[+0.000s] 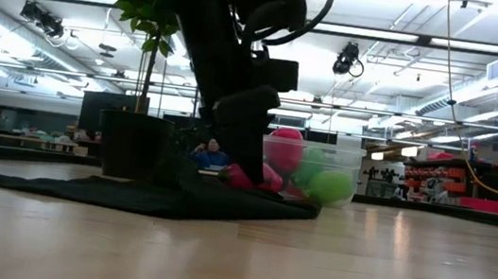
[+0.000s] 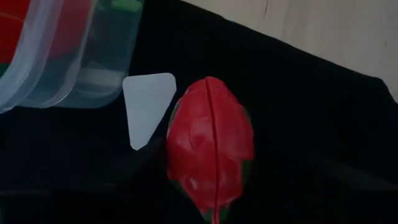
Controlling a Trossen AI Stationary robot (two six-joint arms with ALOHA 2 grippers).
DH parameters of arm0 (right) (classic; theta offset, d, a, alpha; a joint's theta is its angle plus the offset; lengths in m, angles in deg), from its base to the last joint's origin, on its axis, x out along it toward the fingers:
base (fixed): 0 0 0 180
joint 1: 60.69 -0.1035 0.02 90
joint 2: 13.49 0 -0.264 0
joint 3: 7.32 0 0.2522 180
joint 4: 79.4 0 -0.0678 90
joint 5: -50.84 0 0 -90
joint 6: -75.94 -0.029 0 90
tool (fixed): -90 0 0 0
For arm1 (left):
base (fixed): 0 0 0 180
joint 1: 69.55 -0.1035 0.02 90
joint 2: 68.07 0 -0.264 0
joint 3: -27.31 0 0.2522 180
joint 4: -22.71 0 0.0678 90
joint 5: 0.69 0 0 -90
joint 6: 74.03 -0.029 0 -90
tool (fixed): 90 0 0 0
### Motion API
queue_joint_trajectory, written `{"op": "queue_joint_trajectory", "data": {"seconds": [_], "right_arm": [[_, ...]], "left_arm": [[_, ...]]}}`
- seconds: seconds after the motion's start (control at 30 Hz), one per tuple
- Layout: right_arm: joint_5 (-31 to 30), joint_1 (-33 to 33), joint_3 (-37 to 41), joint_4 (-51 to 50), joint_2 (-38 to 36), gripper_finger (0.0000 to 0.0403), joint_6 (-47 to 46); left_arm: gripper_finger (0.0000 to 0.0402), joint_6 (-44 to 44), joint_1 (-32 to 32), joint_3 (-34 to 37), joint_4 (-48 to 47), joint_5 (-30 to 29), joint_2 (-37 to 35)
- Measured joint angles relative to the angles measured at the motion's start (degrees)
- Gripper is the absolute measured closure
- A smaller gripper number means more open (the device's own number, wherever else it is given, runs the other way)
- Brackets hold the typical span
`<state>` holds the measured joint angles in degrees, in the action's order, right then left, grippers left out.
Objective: Pick and placing Produce into tupperware
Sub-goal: Put the dragonfruit into the transparent bin
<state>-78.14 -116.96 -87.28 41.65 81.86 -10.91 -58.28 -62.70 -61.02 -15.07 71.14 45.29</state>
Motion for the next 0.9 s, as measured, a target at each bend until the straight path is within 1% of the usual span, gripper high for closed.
{"op": "queue_joint_trajectory", "data": {"seconds": [0.2,0.33,0.47,0.57,0.77,0.9], "right_arm": [[0.0,0.0,0.0,0.0,0.0,0.0392,0.0],[0.0,0.0,0.0,0.0,0.0,0.0392,0.0],[0.0,0.0,0.0,0.0,0.0,0.0392,0.0],[0.0,0.0,0.0,0.0,0.0,0.0392,0.0],[0.0,0.0,0.0,0.0,0.0,0.0392,0.0],[0.0,0.0,0.0,0.0,0.0,0.0392,0.0]], "left_arm": [[0.0139,0.4,0.0,0.0,0.0,0.0,0.0],[0.0161,3.2,0.0,0.0,0.1,0.0,0.0],[0.0179,4.2,0.0,0.0,0.2,0.0,0.0],[0.0182,4.2,0.0,0.0,0.2,0.0,0.0],[0.0175,4.4,0.0,0.0,0.3,0.0,0.0],[0.0179,4.7,0.4,0.0,2.1,0.5,-0.3]]}}
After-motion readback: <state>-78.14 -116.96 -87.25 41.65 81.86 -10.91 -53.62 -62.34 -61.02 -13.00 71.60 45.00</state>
